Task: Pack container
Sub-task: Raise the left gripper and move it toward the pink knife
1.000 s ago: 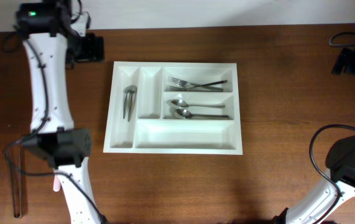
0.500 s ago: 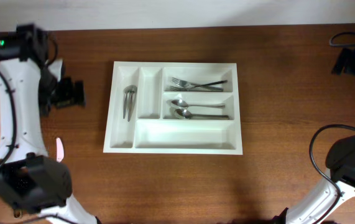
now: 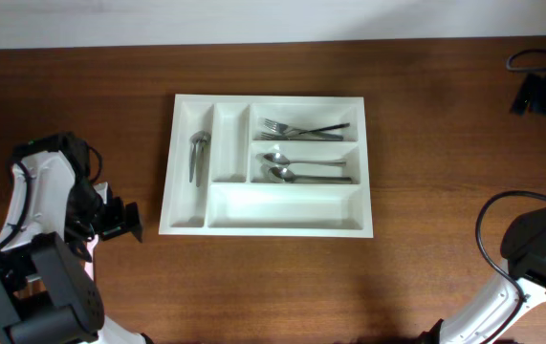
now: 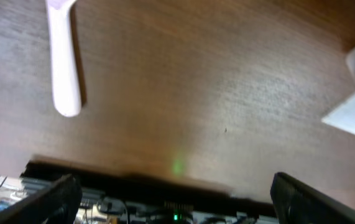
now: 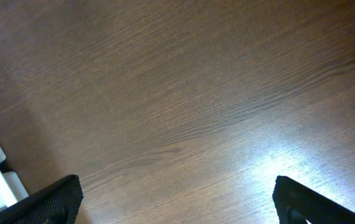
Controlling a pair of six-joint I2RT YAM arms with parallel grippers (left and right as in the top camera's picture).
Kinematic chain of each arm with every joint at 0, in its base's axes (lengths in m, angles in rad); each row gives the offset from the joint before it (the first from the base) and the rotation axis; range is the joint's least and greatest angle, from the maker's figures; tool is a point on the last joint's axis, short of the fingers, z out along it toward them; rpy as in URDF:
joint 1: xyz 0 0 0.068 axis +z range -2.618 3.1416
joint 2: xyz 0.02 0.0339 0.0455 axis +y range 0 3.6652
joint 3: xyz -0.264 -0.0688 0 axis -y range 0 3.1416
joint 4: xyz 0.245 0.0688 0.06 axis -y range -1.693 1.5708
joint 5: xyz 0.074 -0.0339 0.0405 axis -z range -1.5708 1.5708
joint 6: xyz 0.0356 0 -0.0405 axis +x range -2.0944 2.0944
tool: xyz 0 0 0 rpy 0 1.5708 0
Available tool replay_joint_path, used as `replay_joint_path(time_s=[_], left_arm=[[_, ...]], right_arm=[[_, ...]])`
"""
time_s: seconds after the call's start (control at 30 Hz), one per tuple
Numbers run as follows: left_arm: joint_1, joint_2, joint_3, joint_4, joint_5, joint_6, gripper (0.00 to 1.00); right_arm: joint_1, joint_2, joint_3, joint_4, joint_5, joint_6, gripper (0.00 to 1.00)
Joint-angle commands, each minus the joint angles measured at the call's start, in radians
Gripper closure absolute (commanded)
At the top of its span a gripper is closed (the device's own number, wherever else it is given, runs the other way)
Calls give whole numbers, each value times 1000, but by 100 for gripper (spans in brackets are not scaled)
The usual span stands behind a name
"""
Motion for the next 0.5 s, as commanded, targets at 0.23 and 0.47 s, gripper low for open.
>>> replay_joint_path(time_s=[0.23,0.47], left_arm=[[3,-23,-48,275,-43,-5,1],[53,-23,-48,266,-208,-23,1]], right_arm=[[-4,-3,-1,0,-2,9,1],[-3,-3,-1,0,-2,9,1]])
